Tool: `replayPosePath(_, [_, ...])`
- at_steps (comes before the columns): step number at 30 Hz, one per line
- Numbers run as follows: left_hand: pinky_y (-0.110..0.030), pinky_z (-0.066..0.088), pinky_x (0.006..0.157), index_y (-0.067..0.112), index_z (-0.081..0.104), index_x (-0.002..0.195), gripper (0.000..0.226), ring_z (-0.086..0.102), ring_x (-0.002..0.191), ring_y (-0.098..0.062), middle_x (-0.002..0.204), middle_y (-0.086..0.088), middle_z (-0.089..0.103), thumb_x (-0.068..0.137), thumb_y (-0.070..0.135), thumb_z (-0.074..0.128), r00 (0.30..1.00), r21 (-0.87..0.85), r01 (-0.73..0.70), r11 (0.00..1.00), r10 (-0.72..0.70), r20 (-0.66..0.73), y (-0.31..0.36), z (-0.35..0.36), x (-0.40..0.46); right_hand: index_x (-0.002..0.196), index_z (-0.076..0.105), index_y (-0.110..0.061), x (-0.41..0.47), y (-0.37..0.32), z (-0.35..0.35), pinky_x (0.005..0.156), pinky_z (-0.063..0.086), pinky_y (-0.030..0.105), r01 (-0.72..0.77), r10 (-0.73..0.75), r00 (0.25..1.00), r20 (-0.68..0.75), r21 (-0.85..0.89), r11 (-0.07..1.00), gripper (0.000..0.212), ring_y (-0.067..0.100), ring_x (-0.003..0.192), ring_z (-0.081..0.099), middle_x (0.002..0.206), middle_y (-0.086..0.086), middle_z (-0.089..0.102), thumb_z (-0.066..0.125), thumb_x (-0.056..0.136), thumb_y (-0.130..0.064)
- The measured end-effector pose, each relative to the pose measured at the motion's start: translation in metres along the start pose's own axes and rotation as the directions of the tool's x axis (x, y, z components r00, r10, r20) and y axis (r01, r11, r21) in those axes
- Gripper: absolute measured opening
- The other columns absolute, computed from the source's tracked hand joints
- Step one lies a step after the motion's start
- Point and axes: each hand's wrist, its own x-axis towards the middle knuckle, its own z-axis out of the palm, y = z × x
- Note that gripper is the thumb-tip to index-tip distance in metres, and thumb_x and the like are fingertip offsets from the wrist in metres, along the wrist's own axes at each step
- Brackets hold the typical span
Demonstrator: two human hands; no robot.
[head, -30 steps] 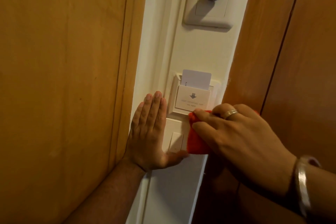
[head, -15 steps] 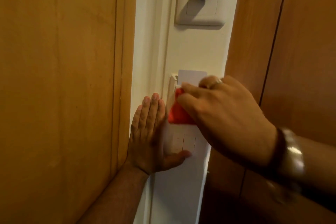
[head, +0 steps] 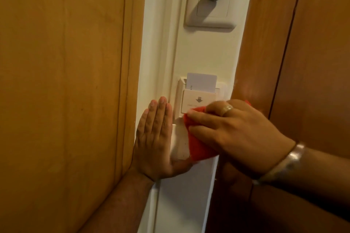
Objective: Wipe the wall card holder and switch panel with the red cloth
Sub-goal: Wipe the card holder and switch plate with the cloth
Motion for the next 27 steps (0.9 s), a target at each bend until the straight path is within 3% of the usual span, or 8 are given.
replayPosePath(5, [-0.047,0.01,0.126,0.003,0.01,0.156,0.129,0.01,0.155,-0.034,0.165,-0.02,0.014,0.069,0.094,0.039,1.0,0.008,0.01,1.0,-0.01,-0.005,-0.002,0.002,0.001,0.116,0.062,-0.018,-0.019,0.035,-0.001,0.074,0.053,0.046,-0.127,0.153,0.969,-0.194,0.141,0.982,0.054,0.036,0.096,0.063,0.12,0.01,0.065,0.065,0.064,-0.026])
replayPosePath(10, [-0.046,0.008,0.126,0.004,0.008,0.156,0.126,0.009,0.155,-0.033,0.166,-0.016,0.009,0.071,0.092,0.04,1.0,-0.004,0.001,1.0,-0.001,-0.02,-0.001,0.002,0.001,0.114,0.065,-0.016,-0.039,0.027,0.016,0.068,0.056,0.041,-0.001,0.018,0.984,-0.175,0.096,0.995,0.051,0.033,0.091,0.065,0.118,0.007,0.066,0.073,0.063,-0.019])
replayPosePath(14, [-0.045,0.008,0.126,0.005,0.007,0.156,0.127,0.008,0.155,-0.032,0.165,-0.016,0.009,0.071,0.094,0.036,1.0,0.001,0.011,1.0,-0.011,0.001,0.0,0.0,0.002,0.119,0.061,-0.015,-0.025,0.046,0.007,0.074,0.053,0.044,-0.125,0.178,0.946,-0.27,0.203,0.971,0.049,0.037,0.098,0.061,0.124,0.01,0.062,0.063,0.071,-0.02])
replayPosePath(17, [-0.045,0.008,0.126,0.003,0.01,0.156,0.128,0.009,0.155,-0.033,0.165,-0.019,0.013,0.071,0.093,0.039,1.0,-0.003,0.014,1.0,-0.014,0.006,0.0,0.0,0.001,0.119,0.061,-0.013,-0.032,0.031,0.016,0.076,0.052,0.046,-0.188,0.245,0.934,-0.261,0.227,0.956,0.052,0.038,0.099,0.06,0.124,0.012,0.062,0.066,0.068,-0.018])
replayPosePath(21, [-0.044,0.006,0.126,0.004,0.008,0.156,0.126,0.009,0.155,-0.033,0.166,-0.017,0.01,0.071,0.092,0.041,1.0,-0.015,0.007,1.0,-0.007,-0.009,-0.001,0.001,0.002,0.116,0.063,-0.016,-0.044,0.011,0.025,0.071,0.056,0.046,-0.128,0.163,0.969,-0.186,0.188,0.974,0.054,0.034,0.095,0.063,0.12,0.009,0.065,0.071,0.064,-0.023])
replayPosePath(25, [-0.044,0.006,0.126,0.004,0.008,0.156,0.129,0.009,0.155,-0.033,0.166,-0.016,0.009,0.07,0.094,0.038,1.0,-0.003,0.016,1.0,-0.016,0.002,0.0,0.0,0.002,0.116,0.063,-0.013,-0.029,0.02,0.011,0.074,0.053,0.046,-0.208,0.258,0.93,-0.264,0.201,0.957,0.053,0.037,0.095,0.063,0.12,0.012,0.065,0.071,0.065,-0.021])
replayPosePath(27, [-0.045,0.008,0.126,0.002,0.011,0.156,0.128,0.01,0.155,-0.034,0.165,-0.019,0.012,0.07,0.094,0.036,1.0,-0.004,0.018,1.0,-0.018,0.007,0.0,0.0,0.002,0.115,0.064,-0.013,-0.025,0.012,0.01,0.072,0.055,0.046,-0.164,0.191,0.959,-0.211,0.137,0.977,0.056,0.036,0.094,0.063,0.12,0.012,0.065,0.079,0.061,-0.019])
